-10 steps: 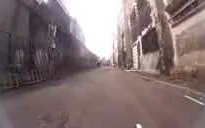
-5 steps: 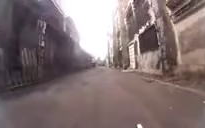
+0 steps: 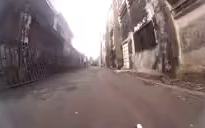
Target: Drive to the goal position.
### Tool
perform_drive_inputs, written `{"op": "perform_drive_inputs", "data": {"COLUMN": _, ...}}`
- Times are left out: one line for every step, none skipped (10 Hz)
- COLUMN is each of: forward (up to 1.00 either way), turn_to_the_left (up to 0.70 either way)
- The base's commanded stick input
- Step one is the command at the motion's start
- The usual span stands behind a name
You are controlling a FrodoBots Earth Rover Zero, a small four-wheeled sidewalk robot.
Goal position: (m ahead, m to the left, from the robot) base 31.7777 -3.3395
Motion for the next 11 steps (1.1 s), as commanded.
{"op": "perform_drive_inputs", "data": {"forward": 1.0, "turn_to_the_left": 0.01}}
{"op": "perform_drive_inputs", "data": {"forward": 1.0, "turn_to_the_left": 0.01}}
{"op": "perform_drive_inputs", "data": {"forward": 1.0, "turn_to_the_left": 0.01}}
{"op": "perform_drive_inputs", "data": {"forward": 1.0, "turn_to_the_left": 0.01}}
{"op": "perform_drive_inputs", "data": {"forward": 1.0, "turn_to_the_left": 0.01}}
{"op": "perform_drive_inputs", "data": {"forward": 1.0, "turn_to_the_left": 0.01}}
{"op": "perform_drive_inputs", "data": {"forward": 1.0, "turn_to_the_left": 0.01}}
{"op": "perform_drive_inputs", "data": {"forward": 1.0, "turn_to_the_left": 0.01}}
{"op": "perform_drive_inputs", "data": {"forward": 1.0, "turn_to_the_left": 0.01}}
{"op": "perform_drive_inputs", "data": {"forward": 1.0, "turn_to_the_left": 0.01}}
{"op": "perform_drive_inputs", "data": {"forward": 1.0, "turn_to_the_left": 0.01}}
